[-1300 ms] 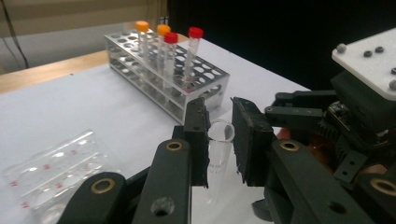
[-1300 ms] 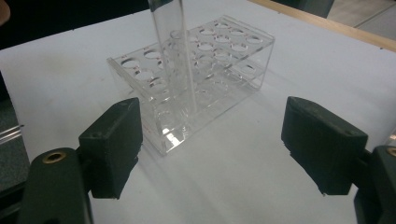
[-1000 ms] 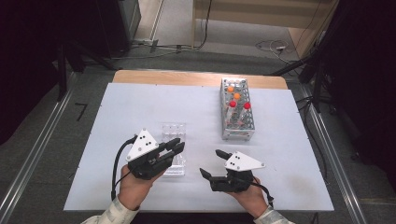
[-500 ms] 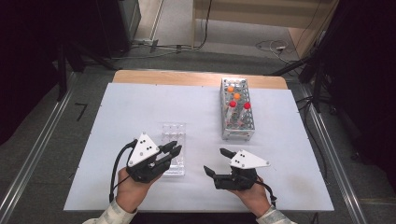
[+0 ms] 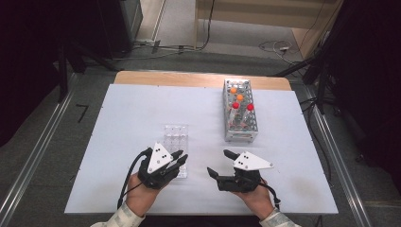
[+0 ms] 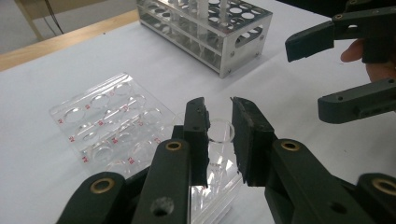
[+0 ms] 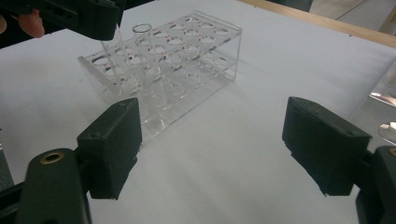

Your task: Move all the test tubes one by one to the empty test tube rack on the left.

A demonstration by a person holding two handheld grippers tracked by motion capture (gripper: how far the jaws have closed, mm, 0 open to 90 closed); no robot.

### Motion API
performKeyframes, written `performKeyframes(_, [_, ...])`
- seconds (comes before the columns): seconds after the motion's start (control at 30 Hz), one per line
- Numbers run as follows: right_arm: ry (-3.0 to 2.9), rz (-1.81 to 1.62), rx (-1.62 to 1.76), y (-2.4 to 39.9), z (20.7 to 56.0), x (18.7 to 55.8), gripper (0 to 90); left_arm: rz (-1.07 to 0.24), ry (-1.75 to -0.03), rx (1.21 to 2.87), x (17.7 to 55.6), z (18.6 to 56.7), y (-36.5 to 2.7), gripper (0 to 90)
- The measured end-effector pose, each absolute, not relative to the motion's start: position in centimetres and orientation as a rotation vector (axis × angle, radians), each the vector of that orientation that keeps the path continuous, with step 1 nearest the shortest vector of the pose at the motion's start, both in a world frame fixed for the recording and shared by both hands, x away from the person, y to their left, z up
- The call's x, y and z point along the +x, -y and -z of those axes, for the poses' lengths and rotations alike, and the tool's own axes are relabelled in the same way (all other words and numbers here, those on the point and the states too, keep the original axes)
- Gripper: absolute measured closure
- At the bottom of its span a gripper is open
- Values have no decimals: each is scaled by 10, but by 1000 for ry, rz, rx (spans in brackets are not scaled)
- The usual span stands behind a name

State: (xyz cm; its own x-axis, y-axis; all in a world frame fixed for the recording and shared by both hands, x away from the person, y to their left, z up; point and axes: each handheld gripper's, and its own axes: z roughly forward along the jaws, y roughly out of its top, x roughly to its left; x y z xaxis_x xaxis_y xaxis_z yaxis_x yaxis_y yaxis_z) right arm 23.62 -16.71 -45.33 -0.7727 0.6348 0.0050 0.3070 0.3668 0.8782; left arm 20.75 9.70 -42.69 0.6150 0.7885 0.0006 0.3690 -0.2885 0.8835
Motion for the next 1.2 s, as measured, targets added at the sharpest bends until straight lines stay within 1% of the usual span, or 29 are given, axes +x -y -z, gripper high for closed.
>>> performKeyframes(0.07, [-2300, -1366, 828, 167, 454, 236, 185, -552, -925, 1895, 208, 427, -98, 752])
performKeyframes(0.13, [-2302, -1366, 830, 167, 454, 236, 185, -548, -930, 1888, 208, 427, -98, 713])
performKeyframes(0.23, [-2303, -1365, 829, 166, 454, 236, 185, -546, -928, 1880, 207, 426, -99, 712])
performKeyframes(0.33, [-2304, -1364, 830, 166, 454, 236, 186, -542, -927, 1875, 207, 424, -99, 676])
performKeyframes(0.4, [-2302, -1363, 833, 167, 454, 237, 187, -550, -929, 1871, 206, 423, -99, 626])
performKeyframes(0.53, [-2295, -1355, 850, 169, 455, 239, 187, -588, -953, 1840, 206, 421, -100, 487])
performKeyframes(0.73, [-2271, -1345, 877, 173, 455, 244, 190, -626, -983, 1814, 207, 421, -104, 350])
performKeyframes(0.97, [-2201, -1309, 959, 186, 454, 259, 200, -636, -1065, 1758, 214, 420, -115, 224])
performKeyframes(1.1, [-2137, -1304, 1029, 197, 449, 270, 200, -625, -1122, 1729, 220, 423, -124, 177])
performKeyframes(1.2, [-2073, -1288, 1078, 205, 444, 281, 200, -607, -1158, 1697, 223, 425, -132, 159])
